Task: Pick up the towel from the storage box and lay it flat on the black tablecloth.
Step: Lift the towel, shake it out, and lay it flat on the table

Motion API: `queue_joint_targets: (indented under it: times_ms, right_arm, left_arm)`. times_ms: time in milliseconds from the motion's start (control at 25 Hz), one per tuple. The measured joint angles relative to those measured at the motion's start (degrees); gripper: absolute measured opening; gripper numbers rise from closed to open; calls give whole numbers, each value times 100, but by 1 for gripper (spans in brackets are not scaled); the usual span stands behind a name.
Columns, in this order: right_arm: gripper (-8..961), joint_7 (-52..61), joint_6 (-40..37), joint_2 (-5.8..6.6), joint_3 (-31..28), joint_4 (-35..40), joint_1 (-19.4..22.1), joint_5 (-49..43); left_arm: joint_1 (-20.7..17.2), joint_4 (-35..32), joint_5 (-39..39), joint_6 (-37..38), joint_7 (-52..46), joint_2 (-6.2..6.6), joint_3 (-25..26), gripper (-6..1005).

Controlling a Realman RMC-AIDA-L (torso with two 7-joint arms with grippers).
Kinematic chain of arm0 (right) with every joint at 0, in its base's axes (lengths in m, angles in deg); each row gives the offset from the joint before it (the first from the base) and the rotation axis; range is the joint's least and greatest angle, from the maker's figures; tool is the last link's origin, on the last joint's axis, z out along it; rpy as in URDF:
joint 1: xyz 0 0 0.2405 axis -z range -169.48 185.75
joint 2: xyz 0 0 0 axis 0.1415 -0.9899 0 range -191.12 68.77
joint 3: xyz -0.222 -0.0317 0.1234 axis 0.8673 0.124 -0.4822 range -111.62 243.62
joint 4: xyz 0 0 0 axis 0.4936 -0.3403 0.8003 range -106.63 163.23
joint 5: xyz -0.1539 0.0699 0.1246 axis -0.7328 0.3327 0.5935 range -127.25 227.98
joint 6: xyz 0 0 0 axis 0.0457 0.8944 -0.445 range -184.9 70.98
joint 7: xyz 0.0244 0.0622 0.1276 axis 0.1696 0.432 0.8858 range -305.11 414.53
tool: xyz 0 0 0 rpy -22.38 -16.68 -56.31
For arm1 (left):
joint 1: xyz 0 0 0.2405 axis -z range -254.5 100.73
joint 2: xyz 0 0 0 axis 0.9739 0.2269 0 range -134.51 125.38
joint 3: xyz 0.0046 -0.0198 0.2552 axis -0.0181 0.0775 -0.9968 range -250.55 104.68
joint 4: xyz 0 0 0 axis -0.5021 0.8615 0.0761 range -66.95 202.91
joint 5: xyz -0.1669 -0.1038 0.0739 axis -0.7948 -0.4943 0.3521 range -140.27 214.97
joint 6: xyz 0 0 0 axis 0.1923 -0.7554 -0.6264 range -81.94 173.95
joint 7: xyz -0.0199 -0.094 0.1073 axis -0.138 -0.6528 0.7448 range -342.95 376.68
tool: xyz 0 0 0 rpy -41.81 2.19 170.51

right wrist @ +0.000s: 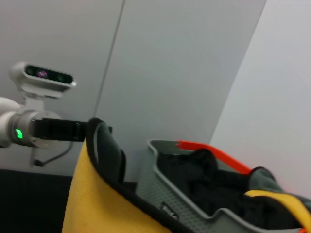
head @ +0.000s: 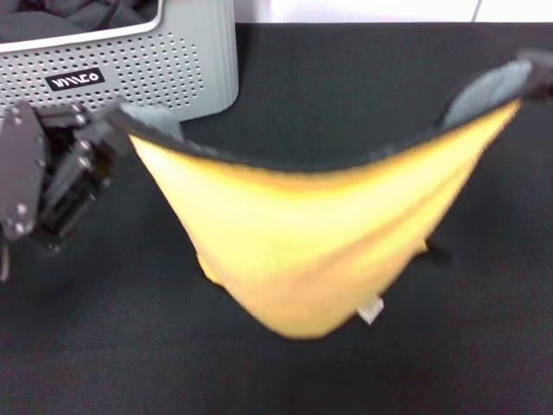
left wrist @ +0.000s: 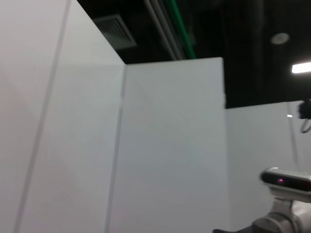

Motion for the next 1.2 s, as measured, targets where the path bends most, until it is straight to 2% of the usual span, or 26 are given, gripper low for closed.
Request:
queue_joint_targets:
  times_ms: [200,320,480,520,720,960,1200]
  right_arm:
    - [16,-17,443,-3,-28,-133,346,102]
    - [17,-14,898,-4,-315,-469,526,358]
    - [17,-24,1106,-5,-482,-610,657,601]
    - [17,-41,1184,-8,-537,-656,804,741]
    - [18,-106,1257,-47,-358,-574,1159,833]
    - [18,84,1283,-81,-81,-632,1409,1179]
    - [19,155,1252,-64,303,-1035,1253,1287]
  left_arm:
    - [-280,-309,-55,6,-113,-10,-478,40]
    - [-489,-364,-57,11,-135,-17,-574,39]
    - [-803,-402,-172,24,-234,18,-729,39]
    - [-863,-417,-205,25,-240,27,-772,39]
    - [-1198,-566,-458,26,-148,15,-983,39]
    - [-1264,-553,-631,26,-280,20,-1214,40]
    - [-1252,-463,-656,26,-465,22,-1243,40]
